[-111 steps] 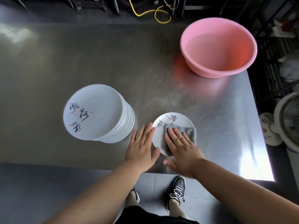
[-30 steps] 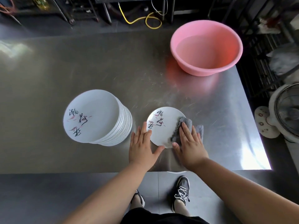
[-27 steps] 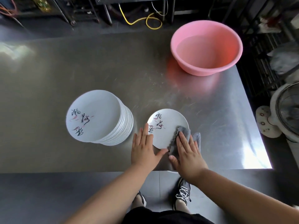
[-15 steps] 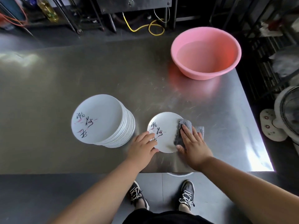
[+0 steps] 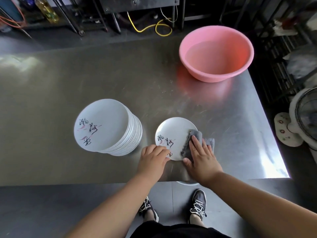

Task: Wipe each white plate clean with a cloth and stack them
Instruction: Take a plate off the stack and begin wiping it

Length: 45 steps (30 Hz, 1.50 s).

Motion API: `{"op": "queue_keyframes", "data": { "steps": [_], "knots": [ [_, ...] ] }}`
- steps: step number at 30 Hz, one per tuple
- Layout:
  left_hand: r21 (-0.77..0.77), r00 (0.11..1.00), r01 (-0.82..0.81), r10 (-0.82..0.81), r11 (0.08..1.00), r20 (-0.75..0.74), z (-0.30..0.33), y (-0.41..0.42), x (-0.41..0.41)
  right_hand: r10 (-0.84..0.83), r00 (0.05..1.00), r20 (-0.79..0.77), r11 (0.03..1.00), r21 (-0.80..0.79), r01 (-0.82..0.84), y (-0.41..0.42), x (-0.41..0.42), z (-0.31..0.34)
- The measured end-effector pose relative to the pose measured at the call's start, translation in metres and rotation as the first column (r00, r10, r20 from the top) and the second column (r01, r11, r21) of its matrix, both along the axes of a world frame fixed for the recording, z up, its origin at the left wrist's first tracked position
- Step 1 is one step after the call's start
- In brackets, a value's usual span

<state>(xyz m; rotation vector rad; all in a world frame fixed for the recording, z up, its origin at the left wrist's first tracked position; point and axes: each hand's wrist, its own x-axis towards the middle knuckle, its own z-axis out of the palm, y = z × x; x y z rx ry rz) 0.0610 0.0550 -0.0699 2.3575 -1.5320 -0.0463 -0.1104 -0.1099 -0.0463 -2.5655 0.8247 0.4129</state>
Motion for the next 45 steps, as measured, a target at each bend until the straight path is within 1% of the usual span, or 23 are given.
{"op": "queue_keyframes", "data": {
  "steps": [2, 4, 6, 9, 10, 12, 14, 15, 18, 20, 23, 25, 27, 29, 31, 34, 35, 36, 38, 40, 42, 44, 45],
  "knots": [
    [0.021, 1.000, -0.019, 0.020, 1.000, -0.018, 0.006, -0.003, -0.003, 0.057, 0.998, -0.028, 0.998, 0.013, -0.057, 0.025, -0.012, 0.003],
    [0.054, 0.999, 0.029, -0.028, 0.998, -0.024, 0.013, -0.004, -0.004, 0.110, 0.993, -0.052, 0.994, 0.030, -0.109, 0.032, -0.022, 0.007],
    [0.075, 0.998, 0.056, -0.054, 0.996, -0.032, 0.018, -0.003, 0.000, 0.149, 0.987, -0.055, 0.989, 0.022, -0.148, 0.015, -0.024, 0.010],
    [0.080, 0.999, 0.022, -0.020, 0.997, -0.033, 0.020, 0.002, 0.008, 0.182, 0.982, -0.040, 0.981, -0.055, -0.184, -0.024, -0.014, 0.010],
    [0.085, 0.999, 0.022, -0.019, 0.996, -0.032, 0.019, 0.003, 0.007, 0.173, 0.984, -0.035, 0.983, -0.058, -0.175, -0.034, -0.010, 0.010],
    [0.086, 0.999, 0.033, -0.030, 0.996, -0.036, 0.016, 0.002, 0.000, 0.097, 0.995, -0.008, 0.995, -0.031, -0.097, -0.037, -0.003, 0.006],
    [0.073, 0.998, 0.018, -0.014, 0.997, -0.061, 0.012, 0.000, -0.008, 0.009, 1.000, -0.005, 1.000, -0.009, -0.009, -0.014, 0.001, 0.002],
    [0.070, 0.997, 0.002, 0.004, 0.998, -0.075, 0.011, -0.001, -0.011, -0.006, 1.000, -0.016, 1.000, -0.007, 0.006, 0.005, 0.000, 0.000],
    [0.088, 0.996, -0.018, 0.026, 0.996, -0.087, 0.007, 0.000, -0.014, 0.023, 0.999, -0.037, 1.000, -0.018, -0.023, 0.054, -0.017, -0.010],
    [0.089, 0.997, -0.010, 0.017, 0.996, -0.080, 0.007, 0.002, -0.013, 0.028, 1.000, 0.007, 0.999, -0.037, -0.028, 0.053, -0.023, -0.014],
    [0.073, 0.996, -0.005, 0.011, 0.997, -0.086, 0.008, 0.002, -0.012, -0.016, 0.994, 0.113, 0.998, -0.062, 0.023, 0.019, -0.011, -0.013],
    [0.081, 0.995, -0.012, 0.020, 0.997, -0.098, 0.009, 0.001, -0.012, -0.041, 0.988, 0.149, 0.997, -0.060, 0.050, -0.001, -0.002, -0.013],
    [0.103, 0.995, -0.015, 0.026, 0.995, -0.101, 0.009, 0.000, -0.013, -0.027, 0.975, 0.219, 0.997, -0.070, 0.043, 0.001, -0.003, -0.014],
    [0.117, 0.994, -0.010, 0.022, 0.993, -0.102, 0.010, -0.001, -0.013, 0.029, 0.956, 0.293, 0.993, -0.122, 0.008, 0.018, -0.014, -0.020],
    [0.129, 0.994, 0.001, 0.013, 0.992, -0.110, 0.012, -0.002, -0.014, 0.055, 0.944, 0.325, 0.991, -0.136, -0.011, 0.032, -0.027, -0.022],
    [0.131, 0.992, 0.001, 0.016, 0.991, -0.128, 0.018, -0.003, -0.016, 0.056, 0.898, 0.436, 0.994, -0.107, -0.010, 0.030, -0.033, -0.018],
    [0.122, 0.991, 0.005, 0.012, 0.992, -0.133, 0.019, -0.002, -0.016, 0.024, 0.881, 0.473, 0.998, -0.063, 0.007, 0.028, -0.033, -0.014],
    [0.109, 0.991, 0.014, 0.000, 0.994, -0.131, 0.020, -0.001, -0.016, -0.050, 0.870, 0.491, 0.999, 0.013, 0.050, 0.026, -0.032, -0.007],
    [0.085, 0.993, 0.032, -0.022, 0.996, -0.119, 0.025, 0.000, -0.014, -0.273, 0.844, 0.463, 0.959, 0.195, 0.204, 0.021, -0.029, 0.013],
    [0.093, 0.995, -0.009, 0.019, 0.996, -0.100, 0.035, 0.000, -0.010, -0.429, 0.804, 0.410, 0.901, 0.250, 0.353, 0.006, -0.025, 0.027],
    [0.207, 0.983, -0.128, 0.152, 0.970, -0.105, 0.047, -0.006, -0.006, -0.523, 0.789, 0.321, 0.852, 0.219, 0.476, -0.018, -0.017, 0.034],
    [0.354, 0.936, -0.241, 0.312, 0.904, -0.160, 0.058, -0.015, 0.002, -0.524, 0.842, 0.128, 0.850, 0.134, 0.509, -0.042, -0.002, 0.040],
    [0.413, 0.909, -0.273, 0.374, 0.869, -0.186, 0.062, -0.020, 0.006, -0.489, 0.872, 0.006, 0.869, 0.096, 0.486, -0.052, 0.005, 0.041]
  ]
}}
